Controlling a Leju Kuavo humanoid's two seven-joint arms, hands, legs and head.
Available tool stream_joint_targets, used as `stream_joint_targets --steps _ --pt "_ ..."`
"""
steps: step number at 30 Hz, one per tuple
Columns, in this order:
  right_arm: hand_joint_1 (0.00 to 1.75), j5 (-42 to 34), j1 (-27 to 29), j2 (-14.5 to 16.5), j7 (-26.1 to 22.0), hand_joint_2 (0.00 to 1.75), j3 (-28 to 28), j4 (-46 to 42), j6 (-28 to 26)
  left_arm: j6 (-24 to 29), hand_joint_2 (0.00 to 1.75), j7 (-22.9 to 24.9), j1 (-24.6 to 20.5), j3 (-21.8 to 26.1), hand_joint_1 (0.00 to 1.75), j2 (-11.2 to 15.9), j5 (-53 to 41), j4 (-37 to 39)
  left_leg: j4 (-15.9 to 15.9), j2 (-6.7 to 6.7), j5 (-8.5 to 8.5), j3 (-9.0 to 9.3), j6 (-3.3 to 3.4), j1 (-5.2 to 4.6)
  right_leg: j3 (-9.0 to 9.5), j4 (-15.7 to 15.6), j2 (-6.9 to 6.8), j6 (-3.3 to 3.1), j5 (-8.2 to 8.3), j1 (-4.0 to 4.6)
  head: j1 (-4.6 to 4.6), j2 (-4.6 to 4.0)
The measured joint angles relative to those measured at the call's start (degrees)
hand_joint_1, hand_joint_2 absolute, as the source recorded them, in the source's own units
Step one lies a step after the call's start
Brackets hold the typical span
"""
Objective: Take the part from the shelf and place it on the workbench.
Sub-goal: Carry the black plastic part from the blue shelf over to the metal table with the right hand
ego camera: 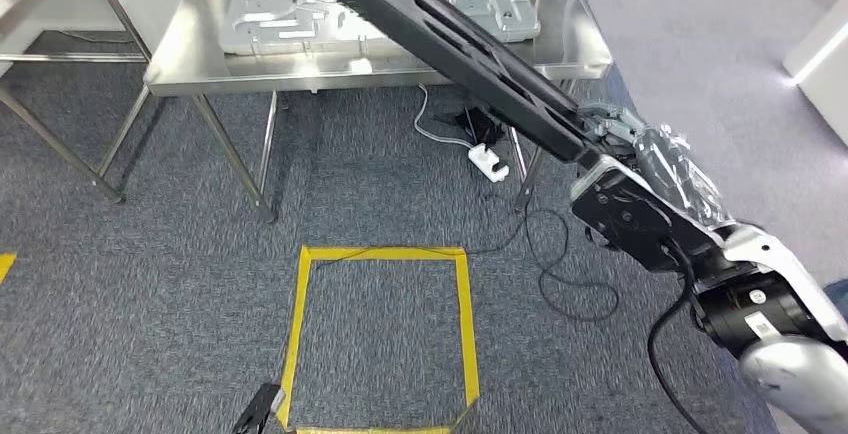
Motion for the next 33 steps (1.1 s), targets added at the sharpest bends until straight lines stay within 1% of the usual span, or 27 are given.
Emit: stream_joint_targets --steps 1,2,3,5,6,7,8,9,11,12,13,15,16,17,18,19,21,22,23,24,26,27,28,29,31,32,33 --pt "1.75 0.7 -0.3 0.2 0.1 1.75 0.4 0.0 0.2 -0.1 1.75 0.0 0.0 0.0 0.0 0.0 -0.1 0.0 -0.3 -0.06 -0.21 0.66 0.39 0.12 -0.24 1.1 -0.01 0.24 0.09 0.0 0.04 0.01" --pt "1.75 1.4 -0.6 0.4 0.1 1.75 0.8 0.0 0.4 -0.3 1.75 0.1 0.0 0.0 0.0 0.1 -0.3 0.0 -0.4 -0.11 -0.45 1.42 0.73 0.19 -1.39 3.2 -0.03 0.41 -0.18 -0.06 0.13 0.0" --pt "1.75 1.8 -0.8 0.5 0.2 1.75 1.1 0.0 0.6 -0.3 1.75 0.2 -0.1 0.0 0.0 0.1 -0.4 0.0 -0.5 -0.12 -0.78 1.97 1.03 0.22 -3.37 6.4 -0.04 0.56 -0.78 -0.09 0.16 0.01" --pt "1.75 2.7 -1.0 0.8 0.3 1.75 1.6 0.0 1.2 -0.4 1.75 0.3 -0.2 0.0 0.0 0.2 -0.5 0.0 -0.5 -0.21 -1.63 2.85 1.38 0.18 -8.61 13.4 -0.04 0.78 -3.23 -0.12 0.23 0.0" --pt "1.75 3.3 -1.0 0.9 0.3 1.75 1.9 0.0 1.7 -0.4 1.75 0.3 -0.1 0.0 0.0 0.3 -0.6 0.0 -0.5 -0.27 -2.1 3.37 1.39 0.16 -10.73 15.4 -0.04 0.8 -4.34 -0.13 0.22 0.01" --pt "1.75 4.2 -1.1 1.0 0.4 1.75 2.1 0.1 2.3 -0.4 1.75 0.3 0.0 0.0 0.0 0.3 -0.7 0.0 -0.5 -0.34 -2.64 4.02 1.37 0.15 -12.03 15.6 -0.05 0.76 -4.68 -0.13 0.25 0.01" --pt "1.75 5.9 -1.2 1.0 0.5 1.75 2.4 0.1 3.2 -0.4 1.75 0.2 0.0 0.0 0.0 0.3 -0.7 0.0 -0.5 -0.41 -3.21 4.8 1.32 0.14 -12.39 14.0 -0.05 0.62 -3.85 -0.1 0.24 0.0" --pt "1.75 8.6 -1.4 1.0 0.5 1.75 2.6 0.0 4.5 -0.4 1.75 0.0 0.1 -0.1 0.0 0.3 -0.8 0.0 -0.5 -0.47 -3.82 5.64 1.22 0.13 -11.91 10.9 -0.05 0.34 -1.77 0.01 0.26 0.01" --pt "1.75 17.0 -2.3 1.0 0.7 1.75 3.1 0.0 7.9 -0.4 1.75 -0.6 0.1 -0.1 0.0 0.3 -1.0 0.0 -0.6 -0.55 -5.05 6.95 0.84 0.06 -10.28 3.6 -0.02 -0.46 4.46 0.45 0.29 0.0" --pt "1.75 21.0 -2.9 1.0 0.7 1.75 3.3 -0.1 9.6 -0.5 1.75 -0.8 0.1 -0.1 0.0 0.3 -1.0 0.0 -0.8 -0.57 -5.62 7.39 0.51 0.03 -9.55 1.3 0.07 -0.8 6.41 0.73 0.34 0.0" --pt "1.75 23.9 -3.3 0.9 0.7 1.75 3.5 -0.2 11.1 -0.5 1.75 -0.9 0.0 -0.1 0.0 0.3 -1.0 0.0 -0.9 -0.58 -5.88 7.91 0.17 -0.01 -9.08 -0.1 0.19 -1.13 7.43 0.91 0.4 0.0" --pt "1.75 26.2 -3.9 0.8 0.7 1.75 3.8 -0.7 13.2 -0.6 1.75 -1.0 0.0 -0.2 0.0 0.4 -1.0 0.0 -0.9 -0.52 -5.61 8.59 -0.56 -0.07 -7.92 -0.8 0.45 -1.73 6.95 0.87 0.45 -0.01" --pt "1.75 26.6 -4.0 0.7 0.7 1.75 3.9 -0.9 13.9 -0.7 1.75 -1.0 0.0 -0.2 0.0 0.5 -1.0 0.0 0.0 -0.43 -5.2 8.54 -0.84 -0.07 -7.22 -1.2 0.5 -2.1 6.89 0.71 0.46 0.0" --pt "1.75 26.9 -4.2 0.7 0.7 1.75 3.9 -1.1 14.7 -0.7 1.75 -0.9 0.0 -0.2 0.0 0.5 -1.0 0.0 1.9 -0.32 -4.88 7.59 -1.13 -0.03 -6.42 -1.4 0.49 -2.45 6.73 0.56 0.37 -0.01" --pt "1.75 27.2 -4.3 0.6 0.7 1.75 4.0 -1.3 15.4 -0.8 1.75 -0.9 0.0 -0.3 0.0 0.5 -1.0 0.0 4.7 -0.23 -4.94 6.08 -1.37 0.05 -5.7 -1.6 0.48 -2.71 6.46 0.46 0.32 -0.01" --pt "1.75 27.5 -4.3 0.6 0.7 1.75 4.1 -1.4 16.3 -0.8 1.75 -0.8 -0.1 -0.3 0.0 0.5 -1.0 0.0 8.3 -0.14 -5.58 3.79 -1.66 0.17 -5.07 -1.7 0.43 -2.92 5.96 0.43 0.3 -0.01" --pt "1.75 28.1 -4.3 0.5 0.7 1.75 4.2 -1.6 17.9 -0.8 1.75 -0.7 0.0 -0.4 0.0 0.5 -1.0 0.0 13.8 -0.05 -8.99 -1.0 -2.18 0.33 -3.93 -1.7 0.45 -3.04 4.83 0.43 0.27 -0.01" --pt "1.75 28.3 -4.2 0.5 0.7 1.75 4.3 -1.6 18.3 -0.8 1.75 -0.7 0.2 -0.4 0.0 0.5 -1.0 0.0 14.7 0.0 -10.73 -2.7 -2.36 0.37 -3.21 -1.7 0.5 -3.01 4.2 0.43 0.26 -0.01" --pt "1.75 28.4 -4.1 0.4 0.7 1.75 4.4 -1.6 18.6 -0.8 1.75 -0.7 0.3 -0.4 0.0 0.5 -1.0 0.0 13.8 0.06 -11.36 -3.48 -2.43 0.39 -2.42 -1.7 0.55 -2.96 3.56 0.43 0.26 -0.01" --pt "1.75 28.5 -4.1 0.4 0.7 1.75 4.5 -1.7 18.7 -0.8 1.75 -0.7 0.4 -0.4 0.0 0.5 -1.0 0.0 11.2 0.11 -10.32 -3.49 -2.36 0.39 -1.52 -1.6 0.59 -2.87 2.86 0.44 0.26 0.0" --pt "1.75 28.6 -4.1 0.4 0.7 1.75 4.8 -1.8 18.9 -0.8 1.75 -0.7 0.5 -0.4 0.0 0.5 -1.0 0.0 4.2 0.14 -4.03 -2.29 -1.9 0.25 0.04 -1.5 0.63 -2.55 1.44 0.5 0.3 0.0" --pt "1.75 28.7 -4.1 0.4 0.7 1.75 4.9 -1.9 19.2 -0.8 1.75 -0.6 0.6 -0.4 0.0 0.5 -1.0 0.0 1.6 0.14 -1.21 -1.65 -1.55 0.11 0.63 -1.4 0.74 -2.26 0.7 0.55 0.33 0.0" --pt "1.75 28.8 -4.1 0.3 0.7 1.75 5.0 -2.0 19.7 -0.8 1.75 -0.6 0.6 -0.4 0.0 0.5 -1.0 0.0 0.2 0.15 0.58 -1.05 -1.19 -0.07 1.05 -1.4 0.83 -1.92 0.05 0.6 0.32 -0.01" --pt "1.75 28.9 -4.1 0.3 0.7 1.75 5.1 -2.1 20.4 -0.8 1.75 -0.6 0.6 -0.5 0.0 0.5 -1.0 0.0 -0.3 0.12 0.97 -0.76 -0.79 -0.21 1.64 -1.2 0.92 -1.57 -0.3 0.63 0.35 -0.01" --pt "1.75 29.4 -4.2 0.0 0.7 1.75 5.2 -2.3 22.1 -0.8 1.75 -0.5 0.5 -0.5 0.0 0.6 -1.0 0.0 -0.7 0.09 0.35 0.45 0.2 -0.19 2.21 -0.7 0.91 -0.94 -0.6 0.57 0.32 0.0" --pt "1.75 29.8 -4.2 -0.1 0.7 1.75 5.2 -2.4 22.8 -0.8 1.75 -0.5 0.5 -0.5 0.0 0.6 -1.1 0.0 -0.9 0.08 0.15 1.1 0.68 -0.11 2.02 0.6 0.82 -0.69 -0.63 0.52 0.46 0.0" --pt "1.75 30.2 -4.3 -0.3 0.7 1.75 5.3 -2.6 23.4 -0.8 1.75 -0.5 0.4 -0.5 0.0 0.6 -1.2 0.0 -1.0 0.11 -0.04 1.88 1.09 -0.04 0.97 2.6 0.73 -0.42 -0.99 0.45 0.6 0.01"
